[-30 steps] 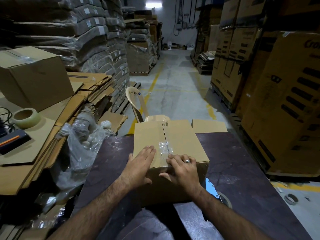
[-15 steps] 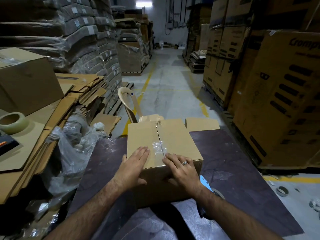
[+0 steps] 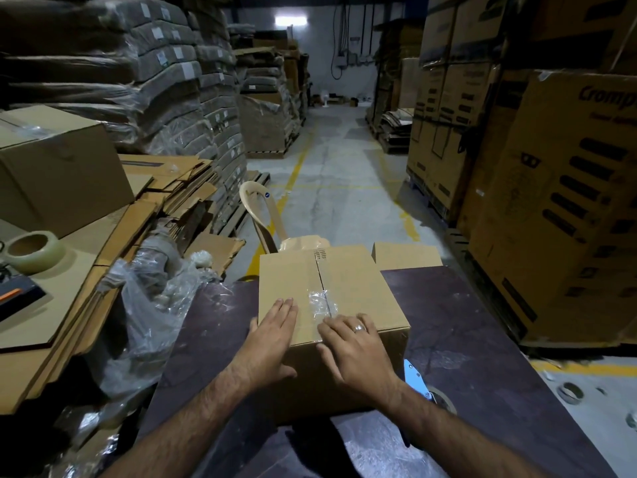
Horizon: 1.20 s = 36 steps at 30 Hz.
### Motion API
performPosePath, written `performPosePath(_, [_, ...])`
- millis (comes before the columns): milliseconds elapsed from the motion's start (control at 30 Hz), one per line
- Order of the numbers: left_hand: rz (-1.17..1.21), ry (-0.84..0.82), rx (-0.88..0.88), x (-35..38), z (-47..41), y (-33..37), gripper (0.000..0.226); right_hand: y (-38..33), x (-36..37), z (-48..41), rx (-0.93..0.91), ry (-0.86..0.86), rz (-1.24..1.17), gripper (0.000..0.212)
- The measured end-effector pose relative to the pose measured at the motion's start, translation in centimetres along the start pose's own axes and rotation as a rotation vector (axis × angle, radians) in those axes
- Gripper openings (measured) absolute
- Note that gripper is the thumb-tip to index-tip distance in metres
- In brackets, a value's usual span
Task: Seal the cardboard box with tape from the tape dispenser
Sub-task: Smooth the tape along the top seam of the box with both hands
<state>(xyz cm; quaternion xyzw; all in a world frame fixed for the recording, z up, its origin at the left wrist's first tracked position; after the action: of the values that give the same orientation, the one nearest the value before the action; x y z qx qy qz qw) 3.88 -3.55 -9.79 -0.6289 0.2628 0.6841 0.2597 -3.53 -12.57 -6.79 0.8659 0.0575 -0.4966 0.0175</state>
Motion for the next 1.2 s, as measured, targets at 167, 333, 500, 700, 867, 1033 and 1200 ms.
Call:
performPosePath(167, [-0.014, -0.005, -0.004, 0.0, 0.0, -0.2, 0.115, 0.5, 0.8, -4.0, 0.037, -0.164, -0.026, 0.055])
performPosePath(333, [-0.004, 0.015, -0.005, 0.2, -0.1, -0.2, 0.117, -0.3, 0.6, 0.1, 0.002, -0.157, -0.067, 0.046])
performPosePath(500, [-0.005, 0.025, -0.011, 0.1, -0.1, -0.4, 0.117, -0.5, 0.8, -1.5, 0.014, -0.165, -0.051, 0.051])
performPosePath(700, [0.003, 0.036, -0.011, -0.1, 0.0, -0.1, 0.117, 0.0, 0.6, -0.4, -0.006, -0.194, -0.053, 0.047])
performPosePath(867, [0.007, 0.046, -0.017, -0.2, -0.1, -0.3, 0.117, -0.9, 0.5, 0.2, 0.001, -0.193, -0.085, 0.047])
performPosePath(1033, [-0.008, 0.067, -0.009, -0.2, -0.1, -0.2, 0.118, 0.2, 0.0, -1.0, 0.058, -0.191, -0.078, 0.047])
performPosePath(1200, [0.014, 0.077, -0.007, -0.2, -0.1, -0.3, 0.117, -1.6, 0.2, 1.1, 0.028, -0.218, -0.114, 0.047])
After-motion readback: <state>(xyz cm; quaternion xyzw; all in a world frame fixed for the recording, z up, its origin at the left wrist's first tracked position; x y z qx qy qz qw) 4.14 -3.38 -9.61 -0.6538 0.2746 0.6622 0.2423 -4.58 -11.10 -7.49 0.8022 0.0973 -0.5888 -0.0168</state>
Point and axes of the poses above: each hand's wrist, its own z-axis away from the middle knuckle, its own x-axis out of the palm, y = z × x, the point moved 10 cm from there along -z, towards the middle knuckle, and after that the axes turned 1 degree about y, right-handed, at the moved point
